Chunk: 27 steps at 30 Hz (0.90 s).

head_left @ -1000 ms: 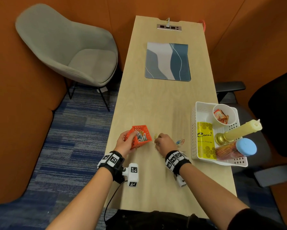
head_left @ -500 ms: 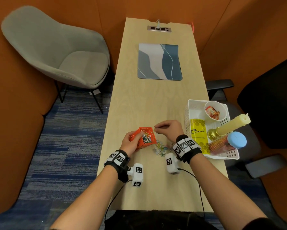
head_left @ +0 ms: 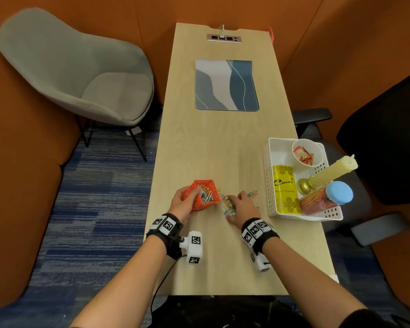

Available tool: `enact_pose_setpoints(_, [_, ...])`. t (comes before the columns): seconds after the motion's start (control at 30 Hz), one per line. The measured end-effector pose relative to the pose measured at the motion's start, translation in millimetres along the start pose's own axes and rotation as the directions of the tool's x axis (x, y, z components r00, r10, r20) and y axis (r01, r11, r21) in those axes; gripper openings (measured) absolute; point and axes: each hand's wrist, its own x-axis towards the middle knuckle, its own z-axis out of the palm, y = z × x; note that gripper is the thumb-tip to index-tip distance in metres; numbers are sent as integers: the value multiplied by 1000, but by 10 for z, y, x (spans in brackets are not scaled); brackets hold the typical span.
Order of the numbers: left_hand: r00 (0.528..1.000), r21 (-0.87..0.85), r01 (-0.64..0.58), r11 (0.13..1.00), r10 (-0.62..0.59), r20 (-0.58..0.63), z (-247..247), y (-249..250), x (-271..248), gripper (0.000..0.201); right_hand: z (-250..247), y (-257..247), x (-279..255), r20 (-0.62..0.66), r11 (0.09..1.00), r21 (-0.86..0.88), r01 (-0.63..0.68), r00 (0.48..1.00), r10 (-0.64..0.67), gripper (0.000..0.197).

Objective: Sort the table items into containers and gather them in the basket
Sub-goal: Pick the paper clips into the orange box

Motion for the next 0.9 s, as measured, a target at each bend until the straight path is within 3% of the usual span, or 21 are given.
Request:
enact_pose_setpoints(0.17, [1000, -4, 25, 1000, -25, 9, -98, 0, -52, 50, -2, -107, 60, -116, 999, 36, 36, 993, -32, 30])
enact_pose_setpoints(0.4, [999, 7, 37, 999, -37, 13, -111, -10, -67, 48, -119, -46, 179, -98, 973, 221, -59, 992, 83, 21])
enact_pose_setpoints(0.47, [999, 10, 32, 999, -33, 19, -96, -7, -63, 47, -121, -7, 173, -96, 937, 330, -116, 983, 155, 18])
enact_pose_setpoints(0.6, [999, 28, 31, 999, -32, 37, -55, -9, -53, 49, -223, 65, 134, -65, 760, 622, -188, 955, 289, 17])
enact_pose_setpoints(0.7, [999, 47, 17, 999, -19, 35, 2, 1, -54, 48, -424, 16, 89, -48, 638, 759, -133, 965, 257, 17])
enact_pose_setpoints(0.8, [1000, 71, -7, 997, 6, 15, 83, -13, -47, 52, -669, -113, 72, -53, 443, 896, -34, 982, 182, 20])
enact_pose_setpoints(0.83, [1000, 71, -11, 997, 10, 8, 115, -17, -49, 52, -739, -164, 66, -63, 429, 903, 1, 989, 132, 20])
enact_pose_setpoints(0.9, [1000, 78, -13, 997, 13, 4, 174, -12, -62, 49, -846, -271, 47, -84, 506, 860, 69, 996, 7, 21])
